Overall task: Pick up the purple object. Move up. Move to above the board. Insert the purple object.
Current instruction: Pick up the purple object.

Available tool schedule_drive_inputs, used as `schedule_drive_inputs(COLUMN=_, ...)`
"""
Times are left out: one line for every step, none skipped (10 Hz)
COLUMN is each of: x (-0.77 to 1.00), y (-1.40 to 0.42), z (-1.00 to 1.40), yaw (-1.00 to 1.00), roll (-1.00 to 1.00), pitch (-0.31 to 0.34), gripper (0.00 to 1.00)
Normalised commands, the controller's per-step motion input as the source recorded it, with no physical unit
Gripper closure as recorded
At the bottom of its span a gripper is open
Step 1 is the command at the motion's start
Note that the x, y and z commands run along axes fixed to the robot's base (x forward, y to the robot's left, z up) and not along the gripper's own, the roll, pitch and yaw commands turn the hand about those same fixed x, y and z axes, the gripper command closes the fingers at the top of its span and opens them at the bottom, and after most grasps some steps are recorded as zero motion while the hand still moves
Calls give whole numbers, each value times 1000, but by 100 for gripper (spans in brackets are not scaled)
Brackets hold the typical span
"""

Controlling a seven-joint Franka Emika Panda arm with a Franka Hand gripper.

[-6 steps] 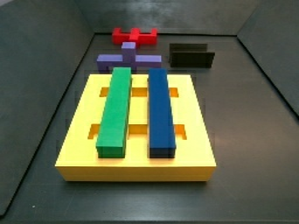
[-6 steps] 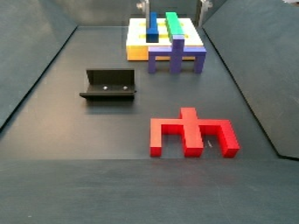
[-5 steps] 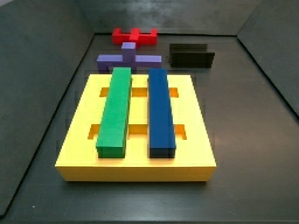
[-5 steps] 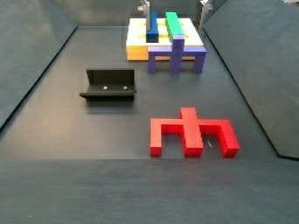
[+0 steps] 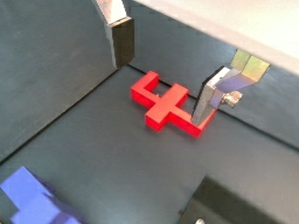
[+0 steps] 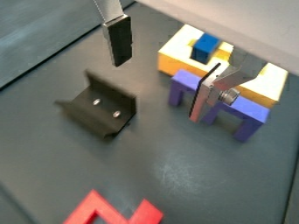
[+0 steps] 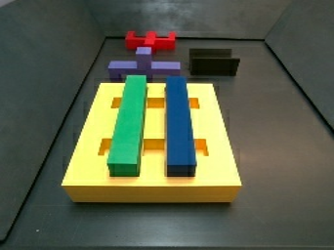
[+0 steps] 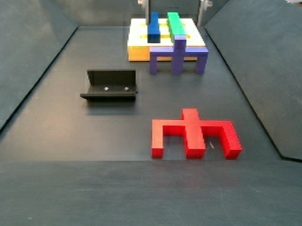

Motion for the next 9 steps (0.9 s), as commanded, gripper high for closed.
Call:
schedule_drive_inputs(x=37, y=-520, z=0, yaw=-737, roll=44, pitch=0, gripper=0)
schedule_drive_inputs(x=31, y=-511, z=0, yaw=-751, roll=24, pitch=0, gripper=0)
schedule_drive_inputs(x=31, y=-503, z=0, yaw=-769, roll=14, pitch=0, gripper=0)
schedule_drive_inputs(x=26, y=-517, z=0, yaw=-754, roll=3, pitch=0, gripper=0)
schedule_drive_inputs(x=29, y=-514, z=0, yaw=-760, roll=7, pitch=0, gripper=0)
schedule_drive_inputs(x=23, y=-466, z=0, yaw=-806, roll=6, pitch=0, gripper=0)
schedule_drive_inputs(x=14, y=-389, z=-31, yaw=-866, roll=0, pitch=0, gripper=0)
schedule_drive_inputs(x=6, y=-346, z=-74, yaw=-891, roll=0, pitch=0, gripper=0)
schedule_drive_inputs(x=0, y=-286, z=-166, yaw=-914, roll=0, pitch=-36, gripper=0)
